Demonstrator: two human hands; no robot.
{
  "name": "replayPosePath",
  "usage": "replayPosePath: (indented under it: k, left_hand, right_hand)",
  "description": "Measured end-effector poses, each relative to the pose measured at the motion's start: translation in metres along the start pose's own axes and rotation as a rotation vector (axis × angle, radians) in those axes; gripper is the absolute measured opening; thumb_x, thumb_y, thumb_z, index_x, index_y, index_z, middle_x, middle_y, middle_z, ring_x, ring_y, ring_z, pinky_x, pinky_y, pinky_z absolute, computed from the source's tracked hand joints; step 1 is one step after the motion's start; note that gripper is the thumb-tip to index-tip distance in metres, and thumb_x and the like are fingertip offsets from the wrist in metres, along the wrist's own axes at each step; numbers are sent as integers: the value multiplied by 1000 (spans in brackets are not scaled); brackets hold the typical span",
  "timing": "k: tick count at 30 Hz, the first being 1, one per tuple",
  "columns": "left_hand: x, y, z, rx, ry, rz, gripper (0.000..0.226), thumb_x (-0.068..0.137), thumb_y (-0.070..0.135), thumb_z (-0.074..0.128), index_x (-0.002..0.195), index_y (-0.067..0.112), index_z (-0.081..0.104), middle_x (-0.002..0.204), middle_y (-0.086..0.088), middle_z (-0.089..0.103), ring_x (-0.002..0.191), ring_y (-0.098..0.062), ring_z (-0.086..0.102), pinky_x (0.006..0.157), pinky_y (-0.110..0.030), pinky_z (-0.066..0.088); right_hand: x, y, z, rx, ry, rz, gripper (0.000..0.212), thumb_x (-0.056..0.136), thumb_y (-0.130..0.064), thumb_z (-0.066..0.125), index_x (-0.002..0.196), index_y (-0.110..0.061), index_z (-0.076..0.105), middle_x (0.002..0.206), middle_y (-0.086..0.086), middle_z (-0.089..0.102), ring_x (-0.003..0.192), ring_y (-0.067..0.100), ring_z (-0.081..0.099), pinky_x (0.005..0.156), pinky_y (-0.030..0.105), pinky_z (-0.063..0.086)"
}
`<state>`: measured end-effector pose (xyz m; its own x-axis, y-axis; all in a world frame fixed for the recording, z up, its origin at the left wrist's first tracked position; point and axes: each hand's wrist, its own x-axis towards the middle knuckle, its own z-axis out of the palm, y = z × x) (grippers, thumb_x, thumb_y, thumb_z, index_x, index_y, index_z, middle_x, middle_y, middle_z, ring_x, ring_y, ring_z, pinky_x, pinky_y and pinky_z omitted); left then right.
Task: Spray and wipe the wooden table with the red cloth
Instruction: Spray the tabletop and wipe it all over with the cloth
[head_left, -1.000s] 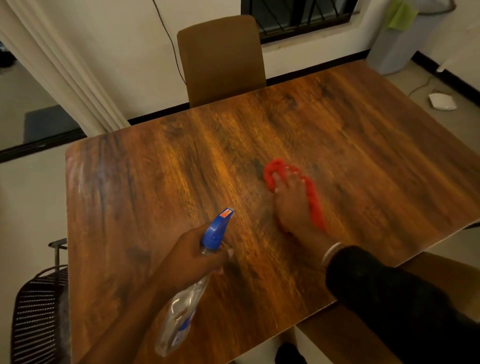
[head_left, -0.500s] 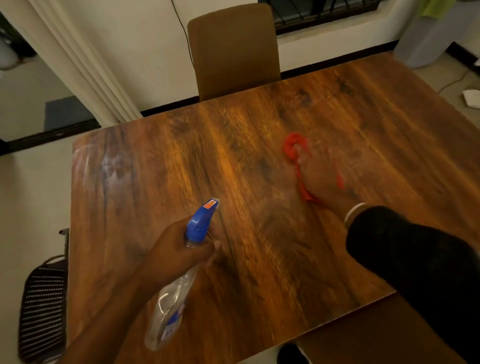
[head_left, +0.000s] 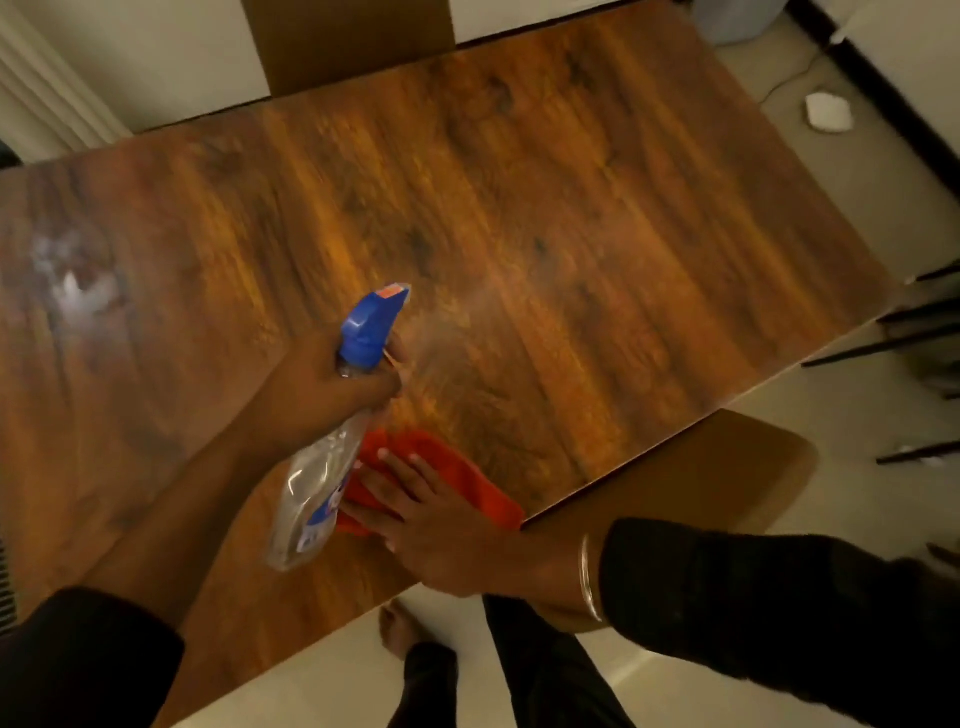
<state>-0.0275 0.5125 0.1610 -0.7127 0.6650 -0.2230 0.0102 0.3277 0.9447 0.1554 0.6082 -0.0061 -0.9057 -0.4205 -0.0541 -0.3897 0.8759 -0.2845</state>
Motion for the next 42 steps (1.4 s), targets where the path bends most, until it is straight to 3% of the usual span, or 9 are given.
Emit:
replayPosePath:
  k: [6,10,18,22,26,30,35,38,42]
  left_hand:
    - [33,10,41,17,-97,21,35,71,38,76,92,12,66,73,-19,72,67,-39,71,68,-47,59]
    - [49,14,61,45,-136,64,29,69,41,75,89,21,69,69,-12,73,62,-25,73,63,-28,59]
    - [66,37,78,-18,-106,48,33,65,36,75,90,14,71,77,-12,73,63,-8,69,60,-15,53]
    - [68,48,76,-16,-83,1,15,76,14,78,83,8,65,66,-1,65,60,-8,61,60,-19,49]
    - [66,48,58,40,-7,-40,14,80,7,76,84,15,66,69,7,64,61,-3,59,61,-18,48]
    - [55,41,29,44,124,-83,15,77,9,75,88,14,66,69,10,63,62,-3,58,63,-22,48]
    - [25,24,-23,23,218,-112,21,76,14,73,96,13,65,74,4,65,65,-10,63,65,-31,53]
    - [3,11,-58,22,267,-138,17,74,17,71,90,19,66,72,7,65,66,-8,63,66,-33,54]
    - [-32,-16,-119,24,342,-159,14,76,16,71,87,18,63,73,1,63,67,-11,60,66,-40,54]
  right_hand:
    - [-64,132,-49,-106,-121,-63,81,103,-42,53,167,-32,4,175,7,-11,162,32,-5,127,60,14]
    - [-139,231,-93,-251,-234,83,67,109,-54,30,167,-35,2,175,10,-8,162,33,0,127,60,12]
    - [-191,340,-147,-55,-277,702,74,103,-65,21,155,-40,-25,164,2,-34,160,30,-17,129,48,-6]
    - [-137,303,-123,-42,-220,422,73,101,-66,14,164,-33,-3,171,8,-20,159,27,-19,130,46,-2]
    - [-57,254,-100,-210,-83,3,63,104,-52,35,162,-25,35,170,17,23,156,40,18,119,51,20]
    - [4,198,-60,-273,-120,-348,75,97,-47,52,165,-31,25,173,12,18,157,42,22,120,59,18]
    - [57,137,-4,-443,-85,-811,55,113,-37,25,165,-40,7,175,5,8,160,39,6,126,59,-9]
    - [116,125,-5,-432,-120,-893,54,113,-38,25,165,-43,10,175,4,7,161,35,1,126,56,-13]
    - [223,100,-31,-234,-156,-619,55,100,-44,53,153,-36,44,156,4,45,149,31,35,127,56,17]
